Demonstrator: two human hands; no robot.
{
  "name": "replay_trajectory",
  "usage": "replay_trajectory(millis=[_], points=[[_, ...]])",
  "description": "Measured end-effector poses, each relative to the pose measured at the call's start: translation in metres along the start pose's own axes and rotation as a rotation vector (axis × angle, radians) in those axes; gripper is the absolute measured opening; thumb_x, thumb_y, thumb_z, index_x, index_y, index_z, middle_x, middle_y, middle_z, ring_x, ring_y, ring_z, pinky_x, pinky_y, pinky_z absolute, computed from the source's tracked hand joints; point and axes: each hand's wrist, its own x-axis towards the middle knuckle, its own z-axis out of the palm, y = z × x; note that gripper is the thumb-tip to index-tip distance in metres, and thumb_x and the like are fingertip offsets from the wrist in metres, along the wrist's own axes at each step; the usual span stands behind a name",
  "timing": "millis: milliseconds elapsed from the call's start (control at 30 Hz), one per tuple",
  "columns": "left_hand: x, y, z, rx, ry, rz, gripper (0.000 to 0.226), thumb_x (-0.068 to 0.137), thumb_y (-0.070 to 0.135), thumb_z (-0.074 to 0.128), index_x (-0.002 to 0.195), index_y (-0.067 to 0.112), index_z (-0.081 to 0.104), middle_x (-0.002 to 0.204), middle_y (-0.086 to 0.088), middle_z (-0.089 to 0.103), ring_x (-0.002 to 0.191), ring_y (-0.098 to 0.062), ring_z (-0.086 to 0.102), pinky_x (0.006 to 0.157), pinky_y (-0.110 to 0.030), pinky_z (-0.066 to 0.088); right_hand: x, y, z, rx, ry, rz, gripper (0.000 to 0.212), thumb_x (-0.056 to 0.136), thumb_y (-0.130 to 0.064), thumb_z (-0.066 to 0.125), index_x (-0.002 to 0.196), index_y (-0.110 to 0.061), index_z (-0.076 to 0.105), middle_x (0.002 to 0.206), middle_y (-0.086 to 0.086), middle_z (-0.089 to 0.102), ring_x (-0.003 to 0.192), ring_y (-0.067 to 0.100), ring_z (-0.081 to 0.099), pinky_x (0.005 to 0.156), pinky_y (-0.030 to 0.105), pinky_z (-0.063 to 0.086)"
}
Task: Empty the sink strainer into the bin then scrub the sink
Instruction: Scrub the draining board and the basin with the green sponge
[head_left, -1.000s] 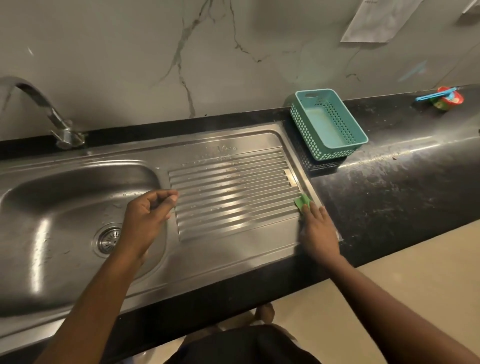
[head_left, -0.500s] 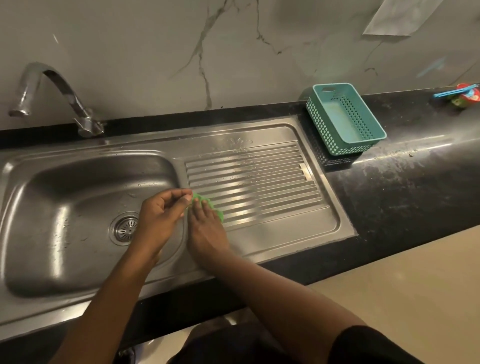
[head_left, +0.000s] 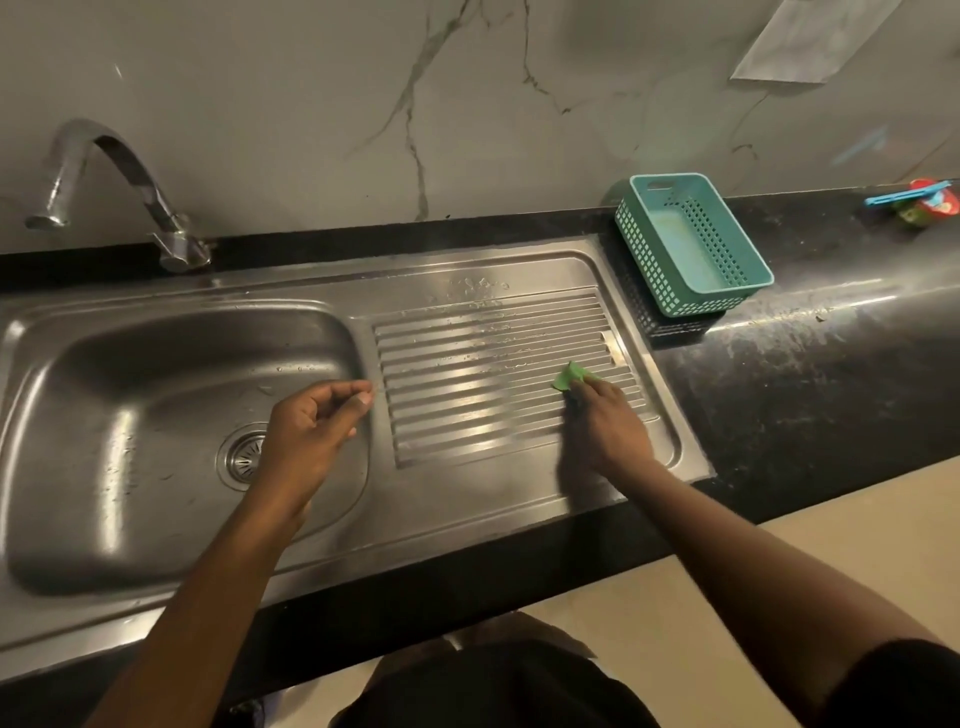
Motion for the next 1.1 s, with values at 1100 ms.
replay_trajectory(millis=[1100], points=[[-0.017,0.017,0.057,0.028,0.161,-0.008,0.018,0.100,0.015,0.069,0.115,0.015,0.078,0.115,-0.001,0.081,0.114,-0.017,0.074,0.098,-0.041,0.059,0.002,0.062,0.006,-0.009,-0.153,-0.032,0.072,0.108,-0.060,0.011,0.167,-0.024,-0.009,0.174,0.001,-0.016,0.161,0.020,-0.015,0.132,0.049,-0.001]])
